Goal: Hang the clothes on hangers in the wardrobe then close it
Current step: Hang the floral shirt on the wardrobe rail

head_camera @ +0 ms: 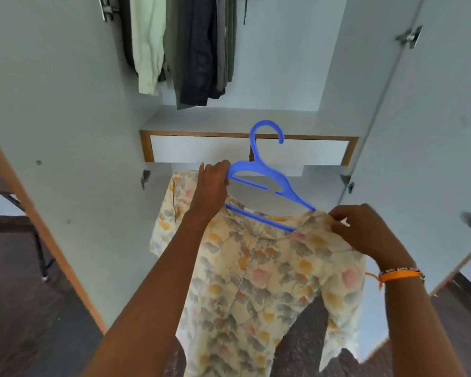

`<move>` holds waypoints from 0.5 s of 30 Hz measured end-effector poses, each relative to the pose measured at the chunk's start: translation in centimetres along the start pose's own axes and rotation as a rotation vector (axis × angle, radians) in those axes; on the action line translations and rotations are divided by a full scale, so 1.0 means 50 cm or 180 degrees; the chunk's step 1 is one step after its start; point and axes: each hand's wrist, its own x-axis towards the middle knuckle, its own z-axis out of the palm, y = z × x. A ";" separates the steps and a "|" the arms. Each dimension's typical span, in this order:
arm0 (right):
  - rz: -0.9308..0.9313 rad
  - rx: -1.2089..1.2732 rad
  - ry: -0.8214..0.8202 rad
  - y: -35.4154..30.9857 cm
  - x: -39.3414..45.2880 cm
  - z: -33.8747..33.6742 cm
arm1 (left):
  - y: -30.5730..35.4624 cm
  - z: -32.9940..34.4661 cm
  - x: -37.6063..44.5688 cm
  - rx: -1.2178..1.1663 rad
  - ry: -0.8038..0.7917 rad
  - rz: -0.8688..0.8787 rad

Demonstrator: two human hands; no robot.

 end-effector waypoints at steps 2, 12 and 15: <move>0.0022 0.0114 -0.0243 0.027 0.051 0.021 | -0.005 0.041 0.037 -0.0002 0.0006 -0.0080; -0.0208 0.1368 0.0049 0.049 0.367 0.087 | 0.027 0.213 0.275 -0.1015 0.0600 -0.0288; -0.0169 0.1299 0.0434 0.024 0.503 0.053 | 0.084 0.228 0.361 -0.1494 0.0474 -0.0998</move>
